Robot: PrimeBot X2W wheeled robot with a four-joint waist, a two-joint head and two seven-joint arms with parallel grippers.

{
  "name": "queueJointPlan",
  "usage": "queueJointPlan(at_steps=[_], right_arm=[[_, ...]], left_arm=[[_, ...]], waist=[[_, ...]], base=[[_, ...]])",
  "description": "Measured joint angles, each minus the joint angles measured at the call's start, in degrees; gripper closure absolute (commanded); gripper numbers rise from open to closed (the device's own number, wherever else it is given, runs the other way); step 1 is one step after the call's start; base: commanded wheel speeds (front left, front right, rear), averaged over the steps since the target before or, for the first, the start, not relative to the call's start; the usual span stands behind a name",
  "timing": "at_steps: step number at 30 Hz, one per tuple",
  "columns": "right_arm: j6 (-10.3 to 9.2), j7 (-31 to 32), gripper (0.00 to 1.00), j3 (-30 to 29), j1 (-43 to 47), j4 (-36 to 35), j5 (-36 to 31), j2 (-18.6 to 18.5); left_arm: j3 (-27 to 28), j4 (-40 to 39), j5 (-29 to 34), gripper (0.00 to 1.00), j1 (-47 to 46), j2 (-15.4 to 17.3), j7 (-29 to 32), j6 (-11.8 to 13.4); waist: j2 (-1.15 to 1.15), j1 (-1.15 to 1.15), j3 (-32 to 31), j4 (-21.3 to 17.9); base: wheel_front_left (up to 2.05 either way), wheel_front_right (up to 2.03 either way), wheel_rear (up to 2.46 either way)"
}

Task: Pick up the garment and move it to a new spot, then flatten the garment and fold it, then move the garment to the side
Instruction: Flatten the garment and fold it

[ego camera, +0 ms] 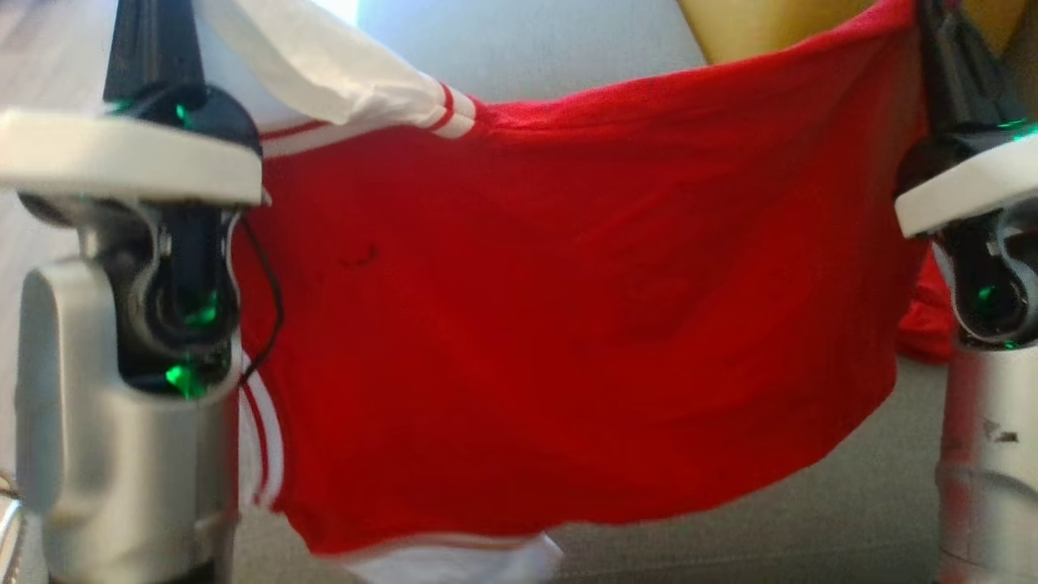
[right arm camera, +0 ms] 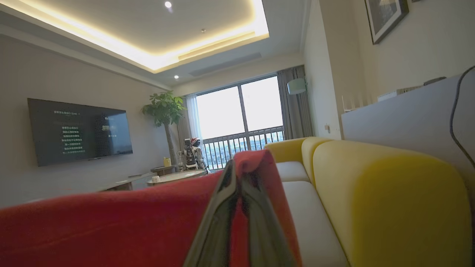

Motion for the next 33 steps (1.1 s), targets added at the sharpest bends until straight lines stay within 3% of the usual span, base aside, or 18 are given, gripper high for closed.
queueJointPlan(at_steps=[4,8,13,18,21,28,33], right_arm=[[0.0,2.33,1.0,-0.09,-2.79,5.79,0.53,0.01],[-0.01,2.45,1.0,0.31,-12.48,15.36,-0.33,-0.13],[-0.01,-6.92,1.0,1.35,-37.12,31.45,-3.56,-0.25],[0.0,-19.56,1.0,0.6,-50.79,43.81,-4.42,-0.76],[0.0,-24.05,1.0,0.69,-52.22,50.05,-3.03,-0.85],[0.0,-26.27,1.0,2.78,-49.24,57.54,0.33,-0.87],[0.0,-26.01,1.0,8.32,-39.94,61.78,3.77,-0.83]], left_arm=[[0.07,5.44,-0.18,1.0,-5.19,0.45,1.94,0.44],[0.81,14.48,-0.3,1.0,-13.43,0.9,2.18,0.38],[0.12,30.39,4.32,1.0,-34.88,2.6,-3.63,-2.27],[1.21,42.07,6.64,1.0,-49.83,2.54,-14.28,-4.8],[1.19,47.09,7.08,1.0,-52.04,2.15,-18.22,-6.82],[-0.57,51.94,9.81,1.0,-49.93,2.11,-20.56,-10.37],[-2.04,54.52,12.44,1.0,-38.83,3.78,-20.92,-12.25]], waist=[[0.0,0.0,2.95,-0.53],[0.0,0.01,7.3,-1.07],[0.0,0.03,16.64,-1.67],[0.0,0.03,23.85,-1.7],[0.0,0.04,26.62,-1.25],[0.0,0.0,28.13,1.39],[0.0,0.0,26.9,2.85]], base=[[0.0,0.0,0.0],[0.0,0.0,0.0],[0.0,0.0,0.0],[0.0,0.0,0.0],[0.0,0.0,0.0],[0.0,0.0,0.0],[0.0,0.0,0.0]])
